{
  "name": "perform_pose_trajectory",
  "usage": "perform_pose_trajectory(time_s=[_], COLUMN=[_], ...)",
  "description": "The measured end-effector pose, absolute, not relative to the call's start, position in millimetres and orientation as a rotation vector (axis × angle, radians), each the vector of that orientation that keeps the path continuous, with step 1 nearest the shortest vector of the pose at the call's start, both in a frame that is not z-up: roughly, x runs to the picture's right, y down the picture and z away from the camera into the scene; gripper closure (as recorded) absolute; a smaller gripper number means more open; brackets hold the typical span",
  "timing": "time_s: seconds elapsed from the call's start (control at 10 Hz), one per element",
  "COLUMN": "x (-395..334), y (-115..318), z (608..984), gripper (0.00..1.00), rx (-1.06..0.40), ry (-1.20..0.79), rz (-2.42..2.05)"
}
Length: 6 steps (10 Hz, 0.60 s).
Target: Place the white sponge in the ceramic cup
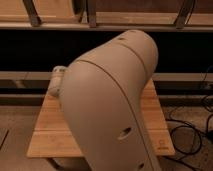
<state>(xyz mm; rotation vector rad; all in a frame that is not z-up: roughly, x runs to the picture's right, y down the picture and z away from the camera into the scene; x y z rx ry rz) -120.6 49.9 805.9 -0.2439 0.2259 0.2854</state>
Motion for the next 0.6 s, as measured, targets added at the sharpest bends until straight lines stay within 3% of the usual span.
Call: perform_pose_trajectory(time_s=[0.6], x=[-31.2], y=[77.3], z=[804.6], gripper=[0.2], rx=[-0.262], ry=[0.415], rz=[0.394])
